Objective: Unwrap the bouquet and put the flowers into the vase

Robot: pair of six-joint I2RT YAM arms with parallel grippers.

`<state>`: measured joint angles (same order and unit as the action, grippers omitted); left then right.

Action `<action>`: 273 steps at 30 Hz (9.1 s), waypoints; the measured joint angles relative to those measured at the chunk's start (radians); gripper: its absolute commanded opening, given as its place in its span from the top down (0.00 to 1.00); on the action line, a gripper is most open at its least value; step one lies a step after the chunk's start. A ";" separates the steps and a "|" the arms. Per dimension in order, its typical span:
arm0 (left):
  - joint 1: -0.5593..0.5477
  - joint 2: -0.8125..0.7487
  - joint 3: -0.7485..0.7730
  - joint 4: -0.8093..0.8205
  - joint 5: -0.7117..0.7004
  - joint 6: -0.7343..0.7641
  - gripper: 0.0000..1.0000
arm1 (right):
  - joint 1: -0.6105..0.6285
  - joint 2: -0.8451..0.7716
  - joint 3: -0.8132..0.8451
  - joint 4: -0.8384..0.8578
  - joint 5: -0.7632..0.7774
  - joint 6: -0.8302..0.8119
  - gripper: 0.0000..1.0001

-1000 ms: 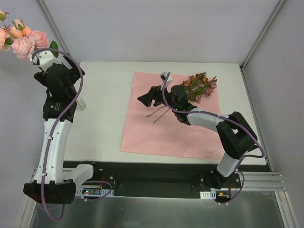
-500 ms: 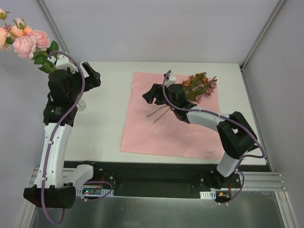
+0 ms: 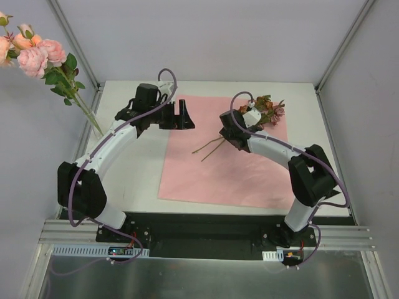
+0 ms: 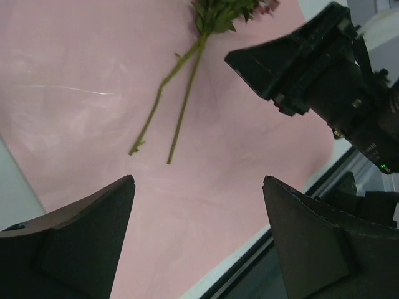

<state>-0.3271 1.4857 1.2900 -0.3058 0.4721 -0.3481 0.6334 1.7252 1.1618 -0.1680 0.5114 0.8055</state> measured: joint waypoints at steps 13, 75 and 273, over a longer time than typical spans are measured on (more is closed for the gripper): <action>-0.087 0.006 -0.041 0.001 0.142 -0.007 0.18 | -0.008 0.130 0.052 -0.077 0.050 0.058 0.74; -0.097 0.013 -0.062 0.038 0.210 -0.037 0.20 | -0.026 -0.029 -0.103 0.272 0.152 -0.224 0.99; 0.303 -0.446 -0.279 0.753 -1.204 0.592 1.00 | -0.021 -0.045 -0.211 1.099 -1.069 -0.423 0.24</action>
<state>-0.0242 1.0397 1.0107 0.4473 -0.7322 0.2443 0.6128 1.6802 0.9512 0.9314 -0.5579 0.3824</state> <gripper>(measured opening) 0.044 0.762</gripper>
